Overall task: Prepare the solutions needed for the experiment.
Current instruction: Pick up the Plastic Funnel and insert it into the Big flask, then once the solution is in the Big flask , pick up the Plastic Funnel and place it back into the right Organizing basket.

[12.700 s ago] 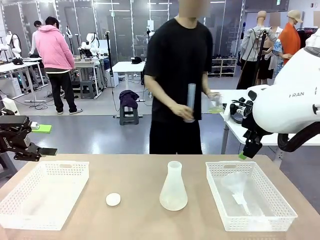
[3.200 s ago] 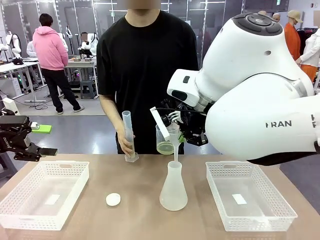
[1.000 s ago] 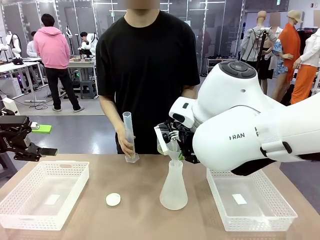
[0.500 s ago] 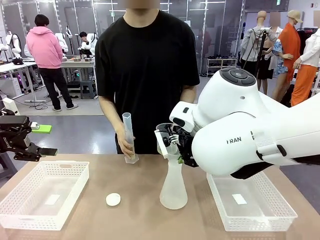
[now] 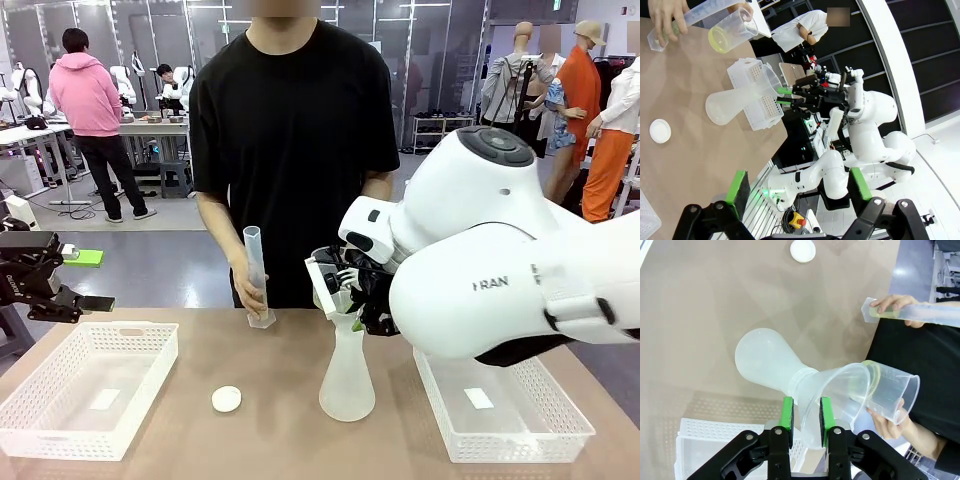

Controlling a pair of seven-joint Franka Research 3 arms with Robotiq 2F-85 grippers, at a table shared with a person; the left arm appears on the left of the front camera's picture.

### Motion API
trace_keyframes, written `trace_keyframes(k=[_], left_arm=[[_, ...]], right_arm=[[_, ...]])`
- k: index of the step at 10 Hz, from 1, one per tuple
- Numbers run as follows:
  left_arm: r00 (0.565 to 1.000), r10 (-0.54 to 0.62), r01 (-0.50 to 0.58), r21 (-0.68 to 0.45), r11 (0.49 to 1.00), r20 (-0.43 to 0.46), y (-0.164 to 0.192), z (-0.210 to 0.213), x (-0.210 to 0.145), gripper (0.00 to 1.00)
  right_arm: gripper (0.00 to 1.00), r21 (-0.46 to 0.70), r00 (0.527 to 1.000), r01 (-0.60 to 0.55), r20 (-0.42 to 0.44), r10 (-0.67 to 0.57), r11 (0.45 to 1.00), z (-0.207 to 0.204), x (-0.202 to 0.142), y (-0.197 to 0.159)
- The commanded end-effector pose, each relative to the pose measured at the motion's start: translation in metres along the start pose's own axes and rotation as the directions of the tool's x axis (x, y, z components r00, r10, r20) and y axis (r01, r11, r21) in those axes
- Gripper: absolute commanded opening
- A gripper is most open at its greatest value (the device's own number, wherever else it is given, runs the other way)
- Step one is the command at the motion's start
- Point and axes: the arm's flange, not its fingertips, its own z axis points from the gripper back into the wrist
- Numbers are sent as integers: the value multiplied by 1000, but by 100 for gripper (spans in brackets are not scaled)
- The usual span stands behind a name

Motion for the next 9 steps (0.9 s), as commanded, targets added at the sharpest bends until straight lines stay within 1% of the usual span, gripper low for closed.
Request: trace_keyframes(k=[1,3,4,5,9], left_arm=[[1000,-8,8,-17,1000,4,-2,-1,3,100],[1000,-8,8,-17,1000,4,-2,-1,3,100],[1000,-8,8,-17,1000,4,-2,-1,3,100],[1000,-8,8,-17,1000,4,-2,-1,3,100],[1000,-8,8,-17,1000,4,-2,-1,3,100]], right_arm=[[29,-4,1000,-27,12,27,1000,23,-3,10],[29,-18,999,-39,-15,39,999,37,-1,11],[29,-13,999,-23,-44,23,1000,38,-1,10],[29,-26,1000,-20,-2,20,999,33,3,6],[29,-26,1000,-20,-2,20,999,33,3,6]])
